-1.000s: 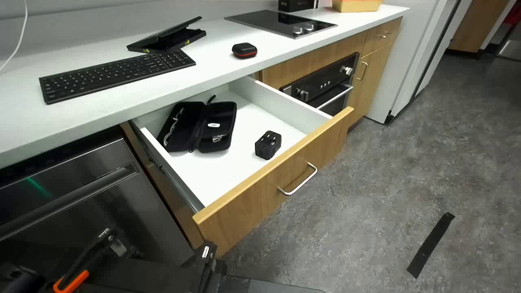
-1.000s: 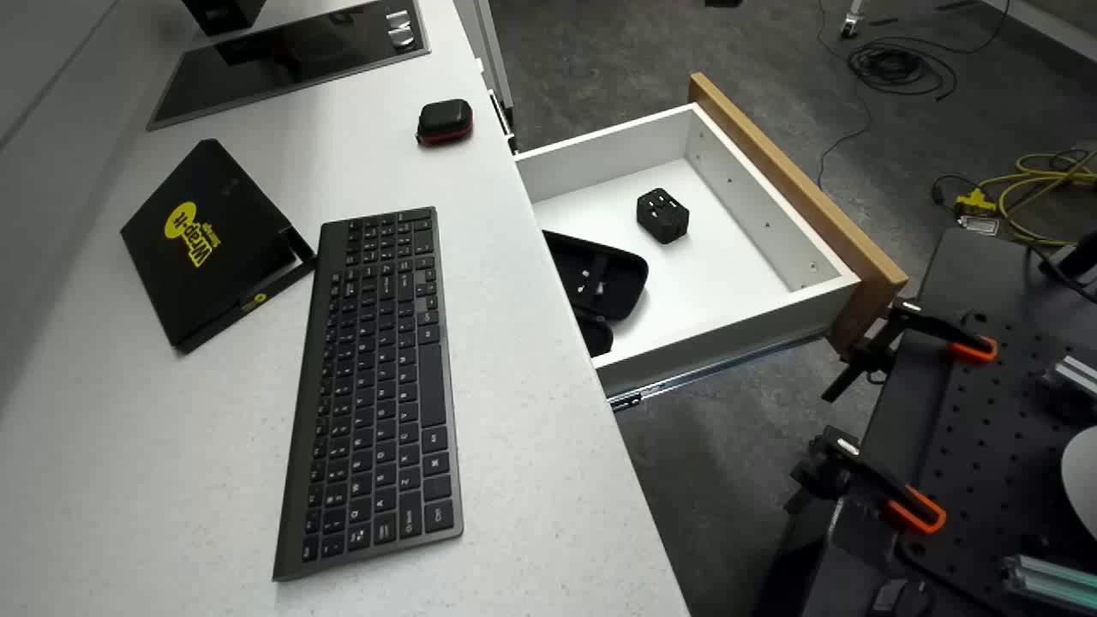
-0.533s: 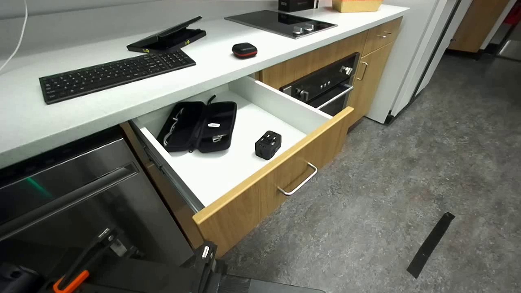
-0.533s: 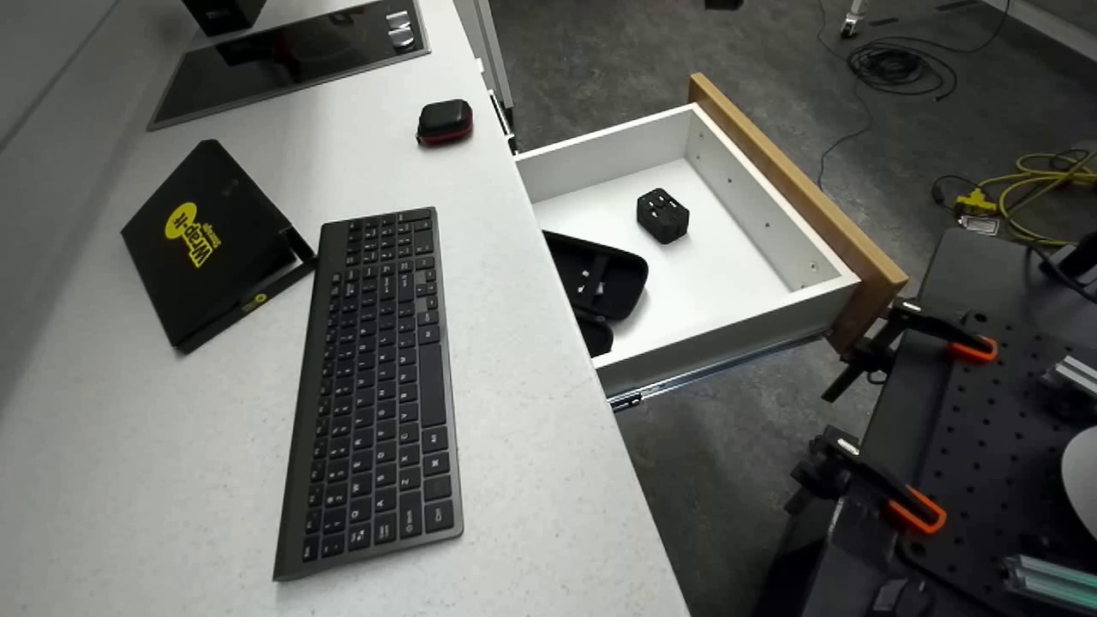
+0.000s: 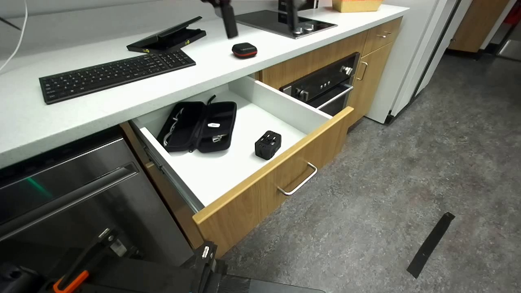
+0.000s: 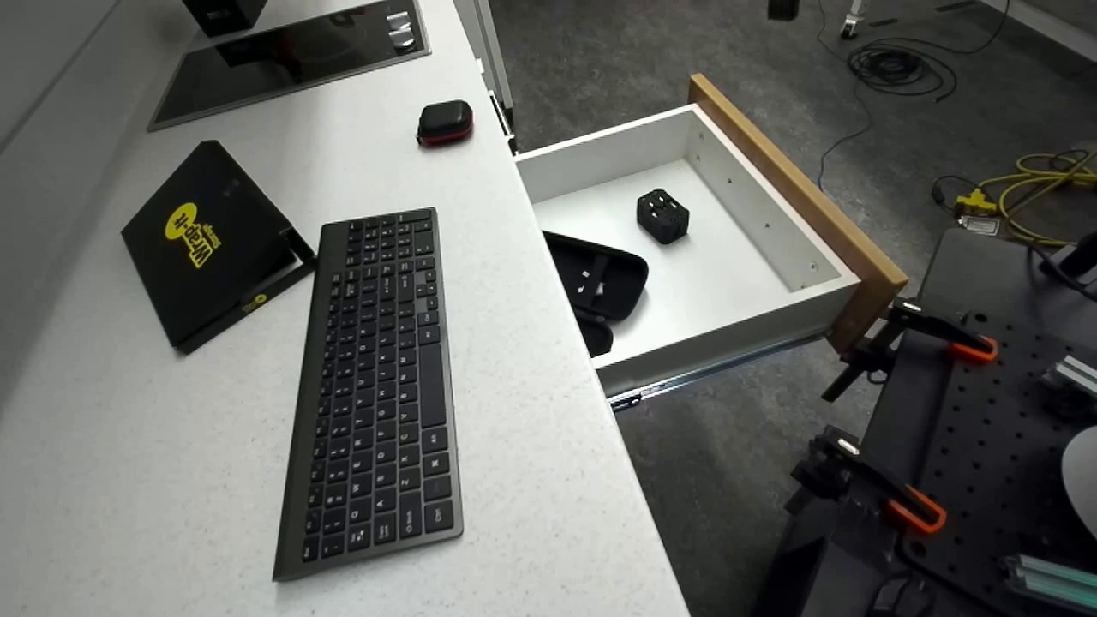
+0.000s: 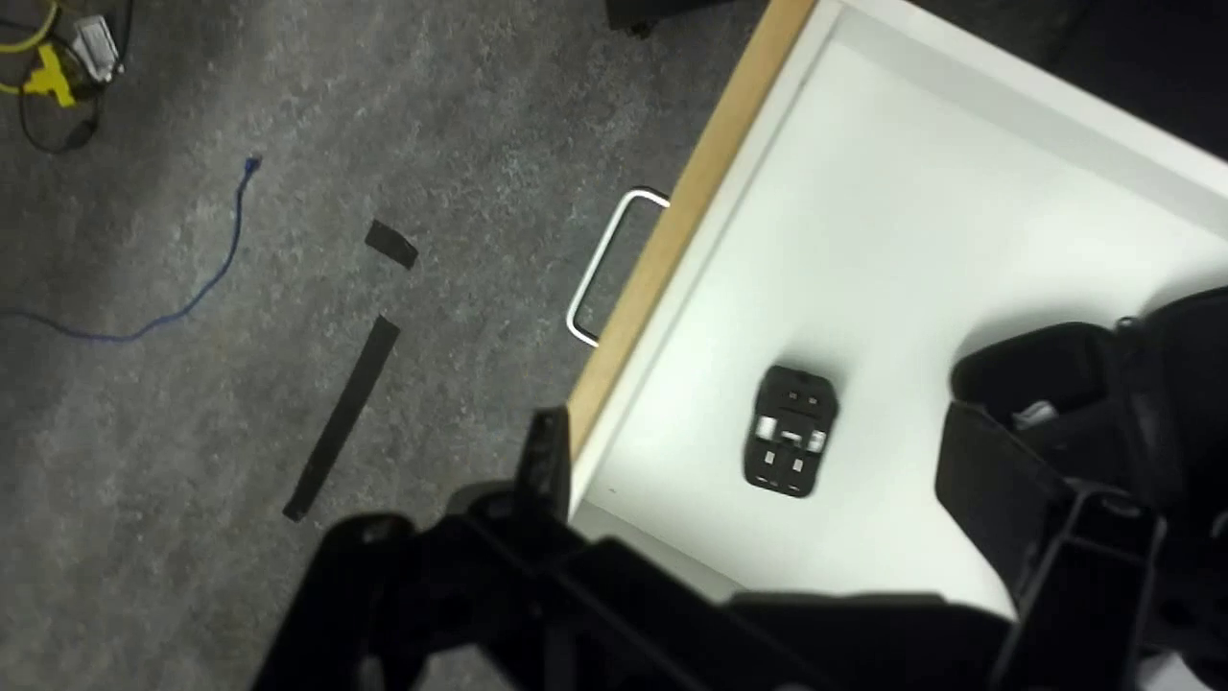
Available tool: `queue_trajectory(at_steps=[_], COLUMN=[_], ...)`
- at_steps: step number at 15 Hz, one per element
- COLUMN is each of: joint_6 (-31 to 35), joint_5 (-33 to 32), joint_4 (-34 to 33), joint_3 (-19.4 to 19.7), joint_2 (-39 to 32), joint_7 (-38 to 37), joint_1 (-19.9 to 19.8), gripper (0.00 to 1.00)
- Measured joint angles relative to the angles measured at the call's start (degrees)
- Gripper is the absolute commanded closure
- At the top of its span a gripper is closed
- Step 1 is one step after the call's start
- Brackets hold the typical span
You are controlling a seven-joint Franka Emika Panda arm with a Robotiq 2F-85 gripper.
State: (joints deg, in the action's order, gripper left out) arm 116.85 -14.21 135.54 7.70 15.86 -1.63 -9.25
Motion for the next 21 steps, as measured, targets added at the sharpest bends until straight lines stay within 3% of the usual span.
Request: queue_trajectory(at_steps=[5,8,10,17,21], joint_6=[9.3,14.86,15.13,15.2,22.01], joint_5=[-1.14,-1.17,-1.05,-1.3,-5.79], joint_4=[-0.2,-2.42,-5.0,-4.9,-4.85], joint_3=[7.05,10.43,11.83,11.61,12.45], joint_2=[-13.34,-23.45,-28.68,-28.13,-31.79], joint_7=[-1.74,-4.13,-4.21,-4.84,-14.37], joint_1=[-6.83,-9.19,-9.94,-9.43,-8.57], gripper=[0.0,0.0,0.0,0.0,0.0])
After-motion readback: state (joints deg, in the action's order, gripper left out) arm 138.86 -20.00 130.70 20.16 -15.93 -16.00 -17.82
